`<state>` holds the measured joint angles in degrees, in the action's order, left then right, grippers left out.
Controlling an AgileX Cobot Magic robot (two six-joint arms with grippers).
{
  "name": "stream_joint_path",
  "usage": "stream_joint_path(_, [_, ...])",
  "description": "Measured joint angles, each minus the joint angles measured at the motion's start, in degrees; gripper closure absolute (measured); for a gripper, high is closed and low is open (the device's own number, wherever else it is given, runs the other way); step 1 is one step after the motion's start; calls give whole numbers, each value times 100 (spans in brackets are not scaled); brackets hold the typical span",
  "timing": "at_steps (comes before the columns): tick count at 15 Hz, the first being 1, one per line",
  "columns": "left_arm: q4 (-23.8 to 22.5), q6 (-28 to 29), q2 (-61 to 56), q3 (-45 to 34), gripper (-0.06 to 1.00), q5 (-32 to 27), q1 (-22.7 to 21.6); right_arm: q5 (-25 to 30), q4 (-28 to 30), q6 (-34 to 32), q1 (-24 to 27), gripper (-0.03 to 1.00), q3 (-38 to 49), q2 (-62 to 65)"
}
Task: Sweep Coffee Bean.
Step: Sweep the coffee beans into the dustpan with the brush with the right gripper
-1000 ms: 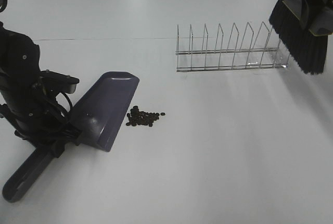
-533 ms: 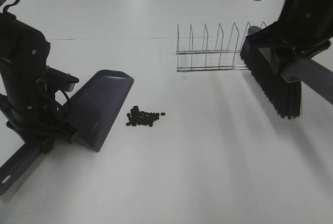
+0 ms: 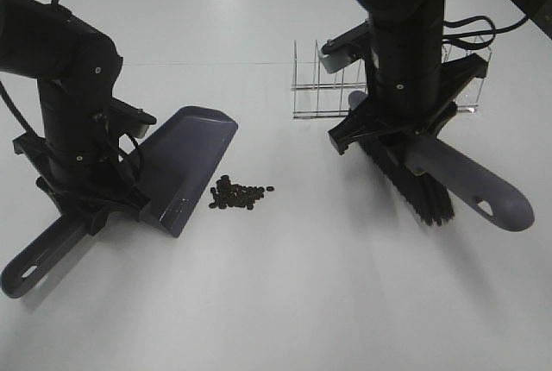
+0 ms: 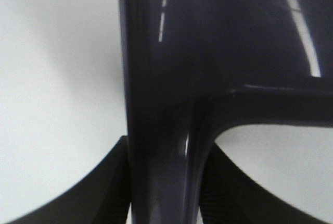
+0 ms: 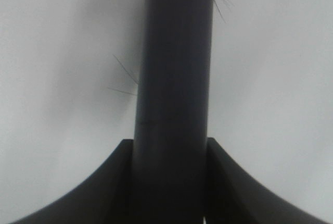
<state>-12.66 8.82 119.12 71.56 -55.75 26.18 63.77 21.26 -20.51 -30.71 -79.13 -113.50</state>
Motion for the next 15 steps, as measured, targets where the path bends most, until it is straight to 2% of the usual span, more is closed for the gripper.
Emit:
stream_joint_path(5, [-149, -11, 0, 0, 61, -11, 40, 115, -52, -29, -275, 65, -705, -722])
stream_joint_path(9, [-132, -6, 195, 17, 61, -40, 195, 241, -361, 126, -630, 65, -1587, -1478])
stream_joint_path(12, [-143, -23, 281, 63, 61, -201, 195, 178, -1175, 367, -642, 65, -1988, -1776])
stream_joint_path(15, [-143, -23, 281, 63, 61, -212, 195, -258, -1994, 504, -642, 65, -2103, -1874])
